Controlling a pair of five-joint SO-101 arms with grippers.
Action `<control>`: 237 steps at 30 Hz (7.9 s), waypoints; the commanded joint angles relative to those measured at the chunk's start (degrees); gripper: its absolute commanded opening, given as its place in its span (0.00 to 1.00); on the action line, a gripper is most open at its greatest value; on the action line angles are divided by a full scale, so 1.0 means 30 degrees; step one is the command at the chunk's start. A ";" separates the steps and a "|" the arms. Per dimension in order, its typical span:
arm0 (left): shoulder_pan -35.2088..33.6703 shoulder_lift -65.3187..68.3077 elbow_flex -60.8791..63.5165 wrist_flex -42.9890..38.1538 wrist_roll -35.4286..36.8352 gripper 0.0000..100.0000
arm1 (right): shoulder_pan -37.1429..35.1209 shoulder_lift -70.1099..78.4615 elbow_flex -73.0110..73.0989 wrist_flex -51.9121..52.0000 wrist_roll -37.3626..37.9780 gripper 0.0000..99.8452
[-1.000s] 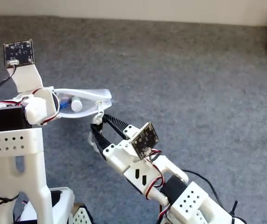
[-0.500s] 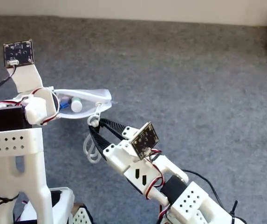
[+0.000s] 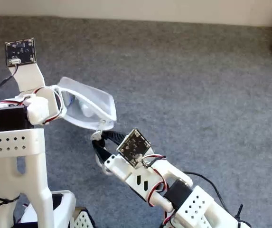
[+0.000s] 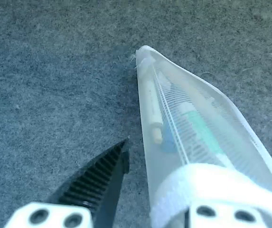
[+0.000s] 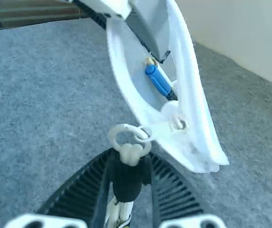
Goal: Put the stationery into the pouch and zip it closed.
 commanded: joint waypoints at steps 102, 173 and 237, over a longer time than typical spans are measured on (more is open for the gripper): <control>1.2674 -0.4557 0.8278 -1.0989 -1.3685 0.22 | 0.5084 -0.3795 -1.0330 1.2088 0.2491 0.00; 1.1238 -1.8037 1.6366 -0.8908 -0.9201 0.01 | 0.4029 -0.3795 -1.1736 1.4432 0.0996 0.13; 1.1297 -1.8037 1.6747 -0.8645 -0.9172 0.01 | 1.3377 -0.3766 -0.5817 0.3941 -0.1055 0.01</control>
